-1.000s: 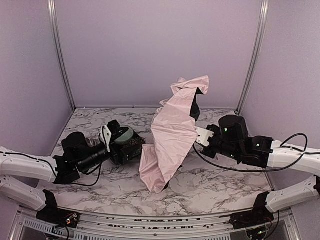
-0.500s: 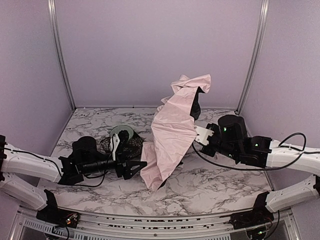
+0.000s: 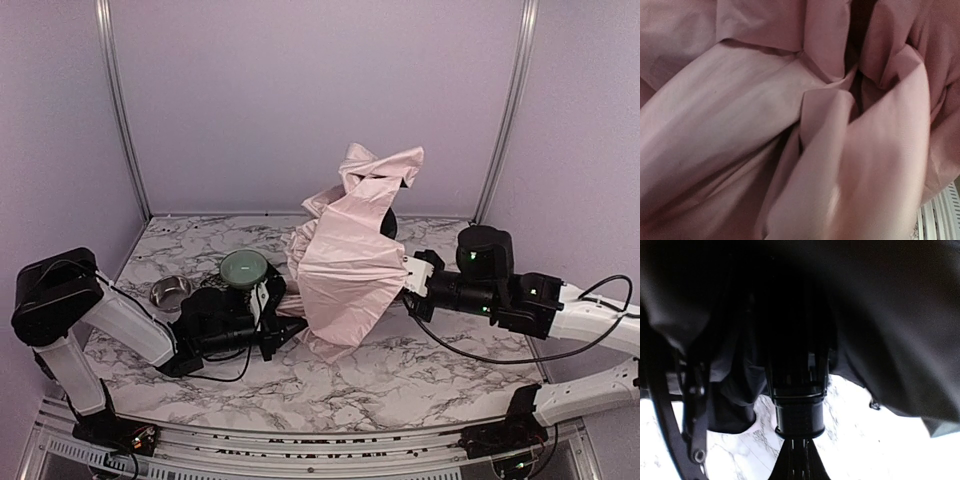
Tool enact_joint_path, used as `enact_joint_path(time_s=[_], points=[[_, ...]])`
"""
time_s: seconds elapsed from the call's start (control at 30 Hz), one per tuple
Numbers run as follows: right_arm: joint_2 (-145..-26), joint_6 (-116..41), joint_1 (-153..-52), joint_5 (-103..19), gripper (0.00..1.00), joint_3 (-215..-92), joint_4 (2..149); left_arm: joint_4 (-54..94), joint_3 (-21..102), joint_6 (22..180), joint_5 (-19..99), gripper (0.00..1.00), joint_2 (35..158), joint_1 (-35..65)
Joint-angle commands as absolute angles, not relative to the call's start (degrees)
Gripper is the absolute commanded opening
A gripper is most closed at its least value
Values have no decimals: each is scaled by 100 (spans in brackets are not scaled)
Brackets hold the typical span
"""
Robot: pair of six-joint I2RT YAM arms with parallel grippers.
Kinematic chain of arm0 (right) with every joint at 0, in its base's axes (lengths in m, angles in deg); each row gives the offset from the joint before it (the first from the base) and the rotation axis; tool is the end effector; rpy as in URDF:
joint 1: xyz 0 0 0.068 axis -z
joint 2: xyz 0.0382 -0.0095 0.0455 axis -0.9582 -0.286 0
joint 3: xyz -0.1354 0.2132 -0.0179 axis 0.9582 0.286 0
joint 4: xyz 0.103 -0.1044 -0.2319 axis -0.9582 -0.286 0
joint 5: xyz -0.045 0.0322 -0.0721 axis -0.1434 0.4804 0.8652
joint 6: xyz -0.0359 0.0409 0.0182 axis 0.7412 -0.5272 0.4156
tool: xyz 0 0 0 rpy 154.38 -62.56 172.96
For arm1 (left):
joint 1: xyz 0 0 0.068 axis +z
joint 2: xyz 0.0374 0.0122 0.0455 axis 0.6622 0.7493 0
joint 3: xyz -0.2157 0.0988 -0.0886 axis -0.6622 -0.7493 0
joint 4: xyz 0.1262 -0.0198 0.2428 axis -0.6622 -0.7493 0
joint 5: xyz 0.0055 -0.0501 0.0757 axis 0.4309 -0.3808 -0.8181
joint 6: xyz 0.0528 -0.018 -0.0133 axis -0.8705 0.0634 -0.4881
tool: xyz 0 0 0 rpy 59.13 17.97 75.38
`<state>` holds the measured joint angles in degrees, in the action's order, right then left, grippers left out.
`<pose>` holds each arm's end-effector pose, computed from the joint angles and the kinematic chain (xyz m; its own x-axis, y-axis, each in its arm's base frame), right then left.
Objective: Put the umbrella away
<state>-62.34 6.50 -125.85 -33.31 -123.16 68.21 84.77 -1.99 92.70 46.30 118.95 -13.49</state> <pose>0.1612 0.2091 0.2795 0.3011 -0.5985 -0.7424 -0.7577 0.3225 -0.5673 0.1746 -0.2667 0.1358 -0.0597 -0.0034 -0.9982 0.9337 0.3534 -0.0571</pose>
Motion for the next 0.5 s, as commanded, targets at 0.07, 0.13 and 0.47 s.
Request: enact_joint_path(time_s=[0.07, 0.13, 0.47], points=[[-5845, 647, -13051, -3897, 0, -12284, 6664, 10466, 123, 8458, 3998, 0, 12847, -1192], [-5780, 929, -13366, -3809, 0, -12087, 6579, 10628, 359, 8144, 4009, 0, 13123, -1170], [-6163, 1525, -13817, -4225, 0, -11471, 5835, 11439, 284, 7906, 4379, 0, 13480, -910]])
